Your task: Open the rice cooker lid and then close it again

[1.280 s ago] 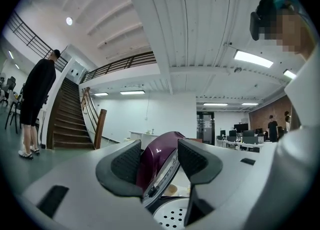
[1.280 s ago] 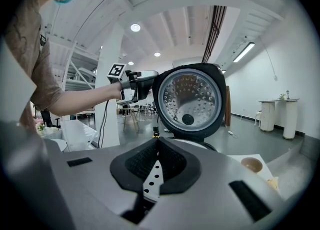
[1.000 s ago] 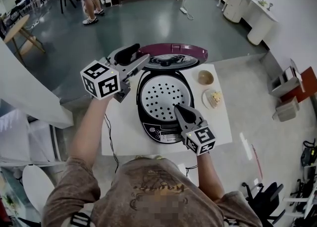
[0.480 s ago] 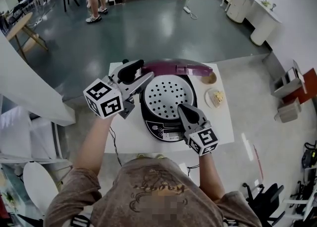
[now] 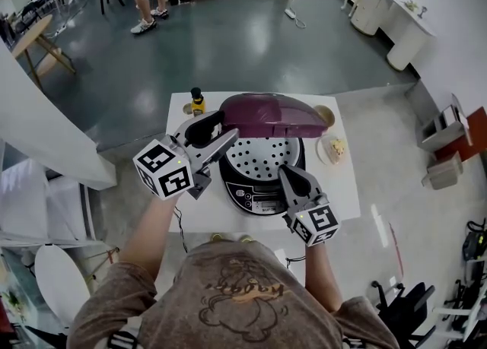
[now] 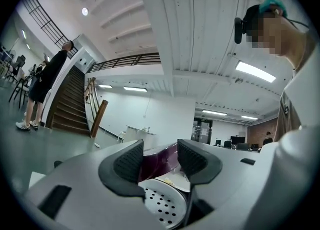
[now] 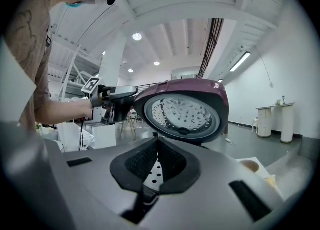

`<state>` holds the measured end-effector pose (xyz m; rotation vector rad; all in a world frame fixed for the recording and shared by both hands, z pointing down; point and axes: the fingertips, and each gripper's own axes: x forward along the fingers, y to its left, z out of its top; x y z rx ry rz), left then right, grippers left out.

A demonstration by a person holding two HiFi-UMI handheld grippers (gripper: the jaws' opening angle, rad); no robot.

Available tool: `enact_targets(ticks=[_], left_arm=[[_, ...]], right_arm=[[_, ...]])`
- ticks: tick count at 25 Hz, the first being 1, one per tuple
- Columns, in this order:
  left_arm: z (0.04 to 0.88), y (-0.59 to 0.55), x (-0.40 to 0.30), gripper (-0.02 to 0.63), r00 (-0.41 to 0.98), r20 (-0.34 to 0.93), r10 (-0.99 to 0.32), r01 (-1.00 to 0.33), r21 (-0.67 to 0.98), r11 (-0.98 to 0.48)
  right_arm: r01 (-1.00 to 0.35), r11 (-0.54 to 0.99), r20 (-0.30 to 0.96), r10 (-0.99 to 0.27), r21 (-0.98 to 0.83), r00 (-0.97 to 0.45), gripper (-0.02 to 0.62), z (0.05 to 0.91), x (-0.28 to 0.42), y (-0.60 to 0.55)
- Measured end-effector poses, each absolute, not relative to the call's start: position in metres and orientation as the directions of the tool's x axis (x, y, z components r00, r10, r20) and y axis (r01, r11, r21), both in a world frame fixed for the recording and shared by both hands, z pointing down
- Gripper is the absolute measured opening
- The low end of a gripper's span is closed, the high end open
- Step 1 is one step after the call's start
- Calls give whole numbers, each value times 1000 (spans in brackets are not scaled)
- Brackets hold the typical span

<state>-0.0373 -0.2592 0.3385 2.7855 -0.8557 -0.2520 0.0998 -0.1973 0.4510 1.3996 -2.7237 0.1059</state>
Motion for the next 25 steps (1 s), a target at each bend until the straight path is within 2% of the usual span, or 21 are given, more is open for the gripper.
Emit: enact_targets(ticks=[25], left_arm=[[398,-223,-39,192,795,-29,-605,-556,363,-748]], right_arm=[[-838,542,149,-825,-63,-545,3,465,114,-168]])
